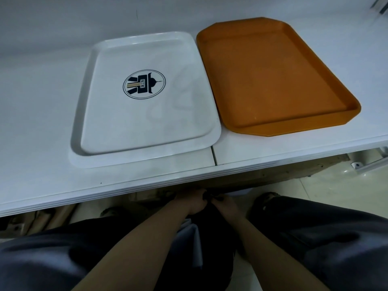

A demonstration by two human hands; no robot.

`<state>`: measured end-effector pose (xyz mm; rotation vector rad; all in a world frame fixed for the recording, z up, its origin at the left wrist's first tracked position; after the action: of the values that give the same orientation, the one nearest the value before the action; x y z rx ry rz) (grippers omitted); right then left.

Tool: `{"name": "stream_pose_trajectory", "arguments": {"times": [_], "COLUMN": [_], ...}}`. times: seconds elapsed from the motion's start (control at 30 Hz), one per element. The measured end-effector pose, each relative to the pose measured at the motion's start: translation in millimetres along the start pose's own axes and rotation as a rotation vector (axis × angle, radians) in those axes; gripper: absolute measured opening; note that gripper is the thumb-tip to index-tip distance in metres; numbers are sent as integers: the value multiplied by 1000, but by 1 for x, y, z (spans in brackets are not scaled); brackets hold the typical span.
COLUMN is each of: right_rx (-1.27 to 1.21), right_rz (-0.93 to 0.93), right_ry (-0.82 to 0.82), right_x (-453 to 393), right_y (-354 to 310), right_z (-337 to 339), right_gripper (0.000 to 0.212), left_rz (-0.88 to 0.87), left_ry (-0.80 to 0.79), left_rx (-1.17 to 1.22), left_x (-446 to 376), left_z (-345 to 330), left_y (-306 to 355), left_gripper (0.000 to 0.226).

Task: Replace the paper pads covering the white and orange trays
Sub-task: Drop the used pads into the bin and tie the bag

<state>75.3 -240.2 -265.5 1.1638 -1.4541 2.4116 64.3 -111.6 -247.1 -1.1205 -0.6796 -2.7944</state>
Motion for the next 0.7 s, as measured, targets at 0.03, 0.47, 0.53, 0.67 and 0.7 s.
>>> {"name": "stream_pose_trajectory", "arguments": {"times": [0.03,0.47,0.53,0.67,0.7], "right_rx": [-11,507,544,587,596], "right_rz": [42,640,629,557,545], "right_ry": [-9,336,336,321,307], "right_x": [2,59,67,78,82], "right_y": [-3,-40,-40,-40,-42], "right_z": [0,-5,-3,2,1], "right_gripper": [15,24,19,19,19], "left_rz": [-8,52,79,116,127], "left_ry": [1,391,422,444,431], "left_rx": [10,-112,-178,-156,-154], "left_x": [1,49,60,78,83], "left_z": [1,20,22,21,19], "left_y": [1,-1,-5,-16,-19], "left_gripper": [30,22,27,36,38]}}
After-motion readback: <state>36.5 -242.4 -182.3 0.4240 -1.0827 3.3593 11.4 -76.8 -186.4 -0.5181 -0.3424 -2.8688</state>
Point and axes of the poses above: each hand's wrist, its own x-axis away from the middle knuckle, its own z-axis out of the back of the hand, y = z × x, the point moved 3 cm from there along -x, towards the middle knuckle, and after that the axes turned 3 degrees about -x, right-handed, at the moved point
